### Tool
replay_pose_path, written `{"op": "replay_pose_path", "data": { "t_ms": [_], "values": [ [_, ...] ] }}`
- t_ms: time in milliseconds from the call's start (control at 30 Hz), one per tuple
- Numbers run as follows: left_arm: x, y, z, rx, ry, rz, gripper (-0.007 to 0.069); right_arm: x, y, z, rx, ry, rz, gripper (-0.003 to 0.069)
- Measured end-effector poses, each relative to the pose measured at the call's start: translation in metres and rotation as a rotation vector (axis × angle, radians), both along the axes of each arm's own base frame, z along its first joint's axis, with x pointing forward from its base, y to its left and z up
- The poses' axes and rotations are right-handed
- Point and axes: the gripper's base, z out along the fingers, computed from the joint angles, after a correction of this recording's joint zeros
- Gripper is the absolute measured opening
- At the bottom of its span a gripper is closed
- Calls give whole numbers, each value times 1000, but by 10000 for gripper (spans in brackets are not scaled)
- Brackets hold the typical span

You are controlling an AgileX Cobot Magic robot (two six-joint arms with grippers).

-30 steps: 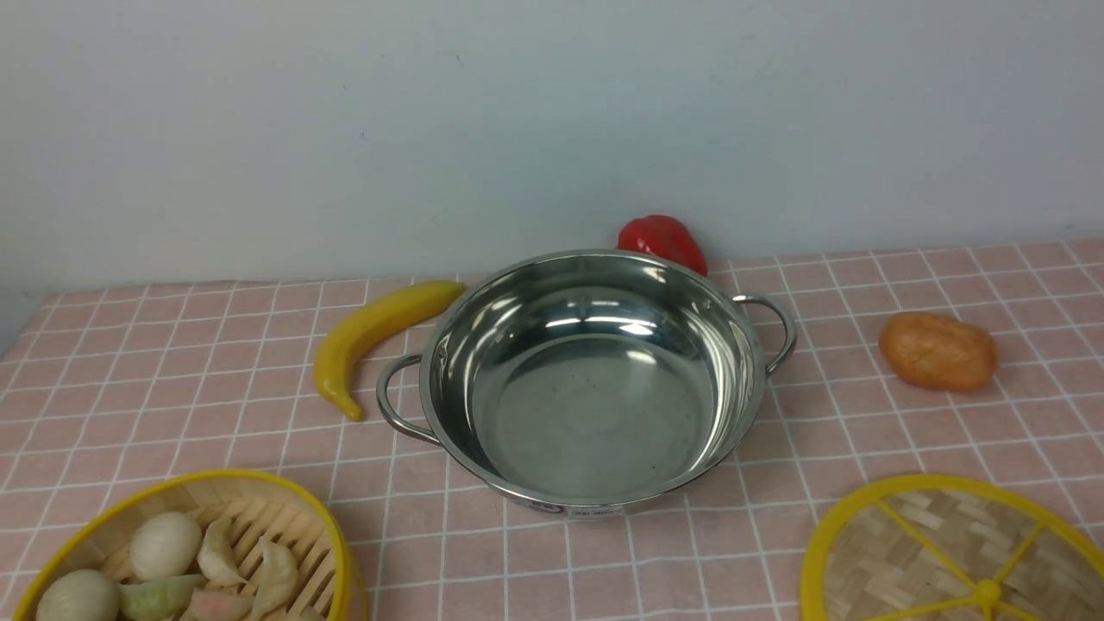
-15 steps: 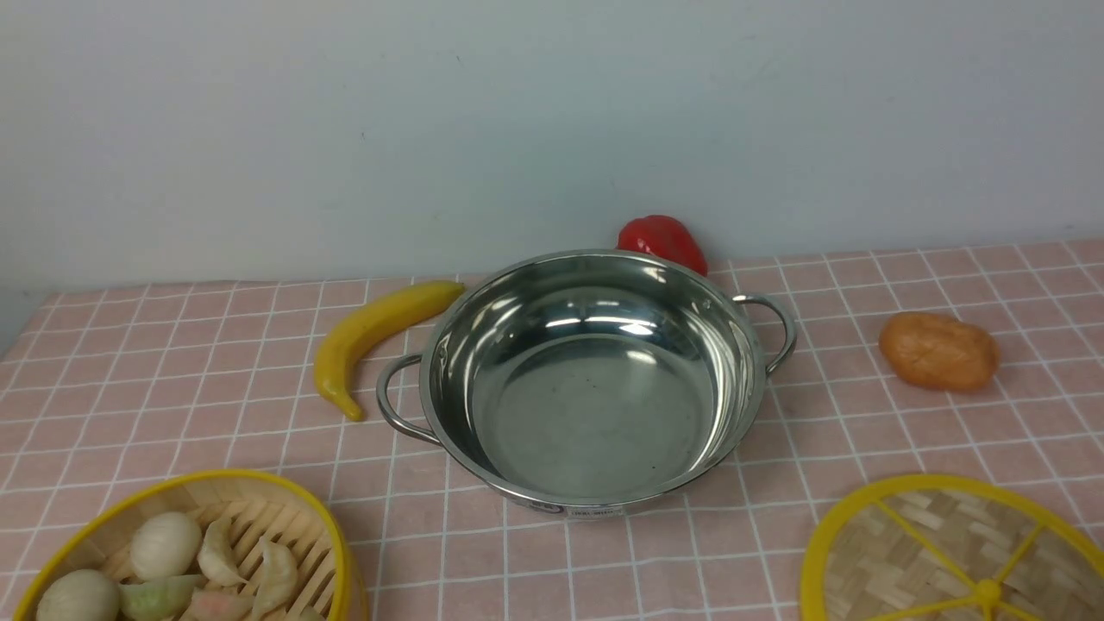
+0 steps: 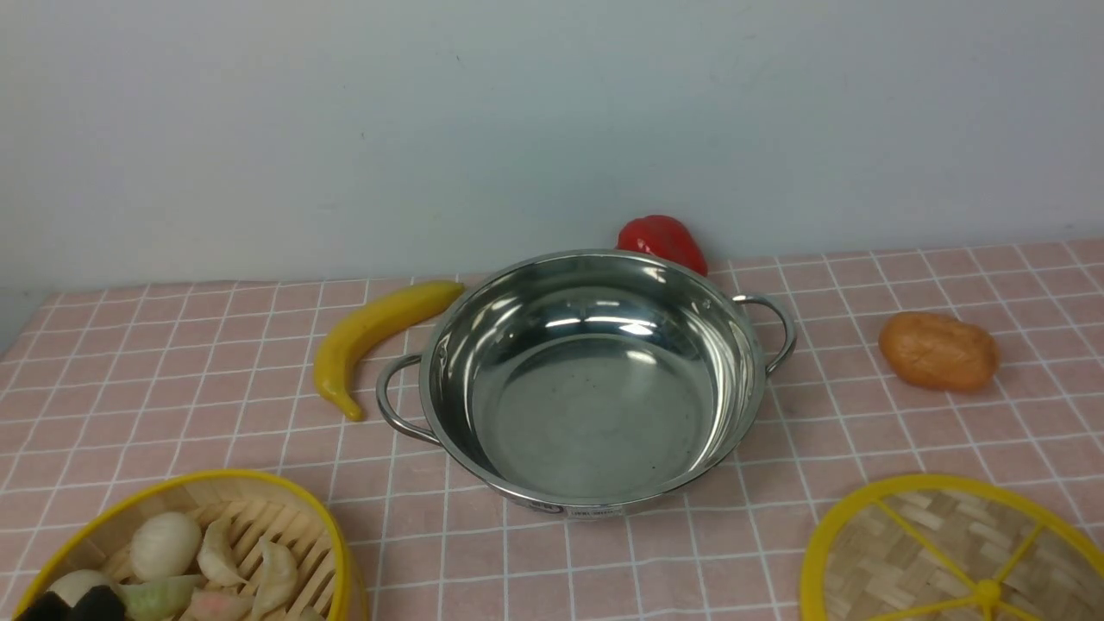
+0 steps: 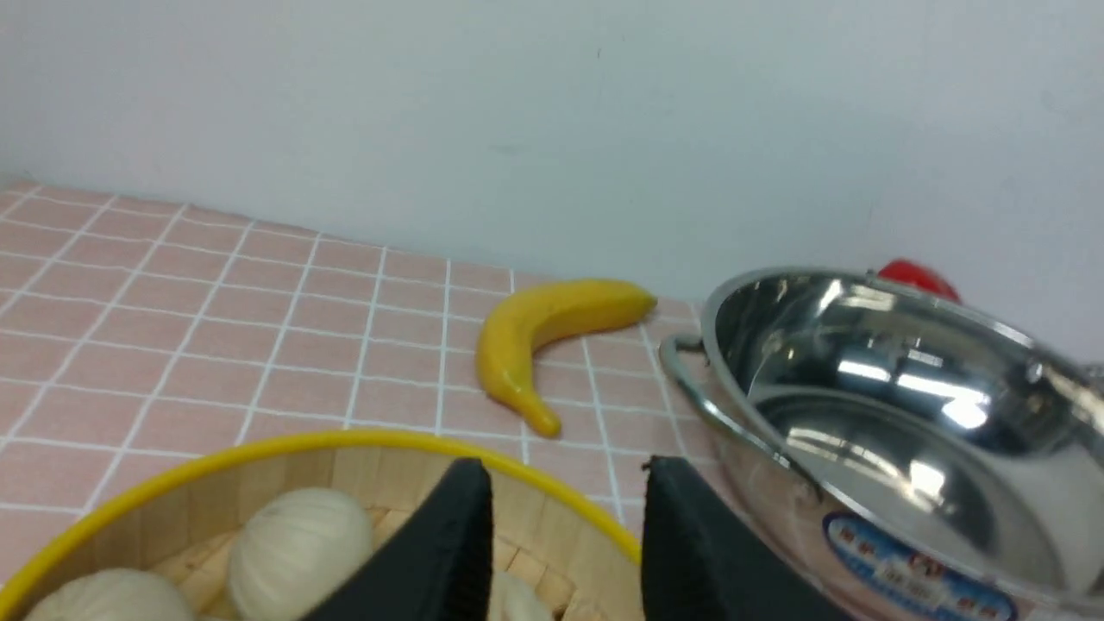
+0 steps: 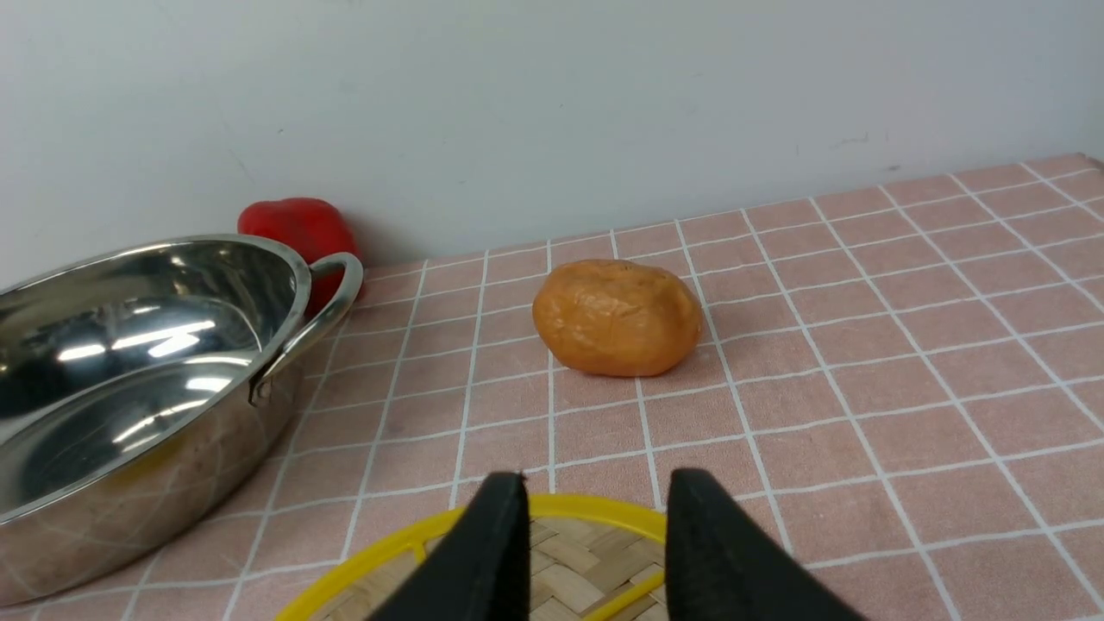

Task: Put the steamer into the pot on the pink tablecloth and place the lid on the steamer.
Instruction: 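Grasp the rim of the steamer basket holding the buns with the left gripper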

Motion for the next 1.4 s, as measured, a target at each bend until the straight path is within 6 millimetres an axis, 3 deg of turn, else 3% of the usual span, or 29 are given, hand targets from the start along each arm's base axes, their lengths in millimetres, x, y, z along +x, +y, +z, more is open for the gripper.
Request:
{"op": "replay_pose_path", "data": {
  "t_ms": [233,433,467,600,733,833,1033,1167,1400],
  "values": [
    [1,3,9,-264,-91,46,243,0,0,0,0,0,0,243],
    [-1,3,24,-345,-136,40,243,0,0,0,1,0,0,243],
    [-5,-1,40,-321,-156,1,243,0,0,0,1,0,0,243],
    [-13,-9,72,-201,-142,-95,243,0,0,0,1,0,0,243],
    [-12,-20,98,-11,44,-220,243,0,0,0,1,0,0,243],
    [-4,-22,104,112,233,-289,243,0,0,0,1,0,0,243],
    [14,-21,92,297,663,-455,243,0,0,0,2,0,0,243],
    [28,-21,77,303,896,-558,243,0,0,0,2,0,0,243],
    [55,-17,56,375,1070,-679,243,0,0,0,2,0,0,243]
  ]
}}
